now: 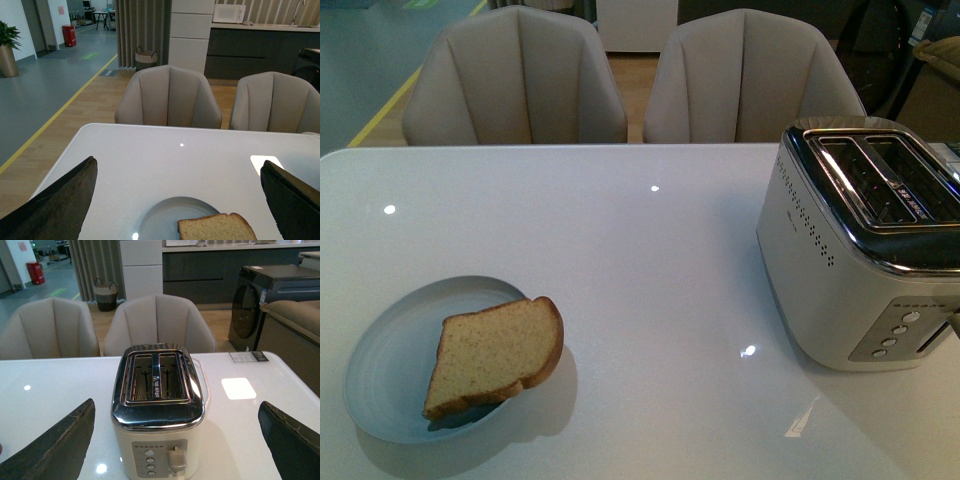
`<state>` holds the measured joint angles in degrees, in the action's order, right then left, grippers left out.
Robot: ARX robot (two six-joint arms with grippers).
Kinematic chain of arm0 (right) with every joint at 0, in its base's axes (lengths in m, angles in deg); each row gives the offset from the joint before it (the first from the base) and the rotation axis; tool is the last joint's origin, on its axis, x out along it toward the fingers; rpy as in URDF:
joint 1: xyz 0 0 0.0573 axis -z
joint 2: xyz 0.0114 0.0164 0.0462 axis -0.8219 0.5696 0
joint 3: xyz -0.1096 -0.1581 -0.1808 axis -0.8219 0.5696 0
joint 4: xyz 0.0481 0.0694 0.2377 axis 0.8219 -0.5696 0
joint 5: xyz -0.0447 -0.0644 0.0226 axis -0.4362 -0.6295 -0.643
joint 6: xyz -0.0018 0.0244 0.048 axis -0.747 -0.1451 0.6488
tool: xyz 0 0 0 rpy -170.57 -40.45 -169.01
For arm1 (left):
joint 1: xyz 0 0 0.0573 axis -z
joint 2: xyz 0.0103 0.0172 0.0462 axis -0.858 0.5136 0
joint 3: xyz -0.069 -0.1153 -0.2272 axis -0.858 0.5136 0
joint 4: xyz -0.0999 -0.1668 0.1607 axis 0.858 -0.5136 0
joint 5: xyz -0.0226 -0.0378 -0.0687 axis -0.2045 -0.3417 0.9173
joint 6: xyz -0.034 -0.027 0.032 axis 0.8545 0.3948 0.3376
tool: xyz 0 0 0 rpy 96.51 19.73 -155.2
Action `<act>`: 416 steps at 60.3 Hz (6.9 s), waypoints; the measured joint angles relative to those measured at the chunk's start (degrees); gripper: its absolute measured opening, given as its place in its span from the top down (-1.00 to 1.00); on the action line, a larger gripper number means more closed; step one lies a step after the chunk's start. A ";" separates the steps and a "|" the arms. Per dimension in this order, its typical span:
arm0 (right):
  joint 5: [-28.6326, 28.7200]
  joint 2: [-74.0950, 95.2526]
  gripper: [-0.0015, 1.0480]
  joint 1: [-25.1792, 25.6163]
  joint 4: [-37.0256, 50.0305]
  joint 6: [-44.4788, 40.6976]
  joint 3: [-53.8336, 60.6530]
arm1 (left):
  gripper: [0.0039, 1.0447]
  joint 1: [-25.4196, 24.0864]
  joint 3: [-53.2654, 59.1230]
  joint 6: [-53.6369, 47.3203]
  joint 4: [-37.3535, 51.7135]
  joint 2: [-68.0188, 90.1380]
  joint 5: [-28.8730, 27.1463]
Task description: Left arm holds plate, right arm toasts bread
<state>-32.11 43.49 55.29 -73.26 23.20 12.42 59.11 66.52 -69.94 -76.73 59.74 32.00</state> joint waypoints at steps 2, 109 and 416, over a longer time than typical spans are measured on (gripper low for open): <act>-0.02 0.00 -0.83 0.00 0.00 0.00 0.00 | -0.86 0.00 -0.02 0.00 0.00 0.00 0.00; 0.00 0.00 -0.83 0.00 0.00 0.00 0.00 | -0.86 -16.06 -33.42 3.72 31.58 118.71 21.07; 9.29 62.93 -0.83 -22.10 21.79 51.89 -22.01 | 0.95 21.86 -40.79 44.57 -0.11 81.72 12.94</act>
<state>-22.82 106.42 33.19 -51.47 75.09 -9.59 80.96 25.74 -25.37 -76.84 141.47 44.94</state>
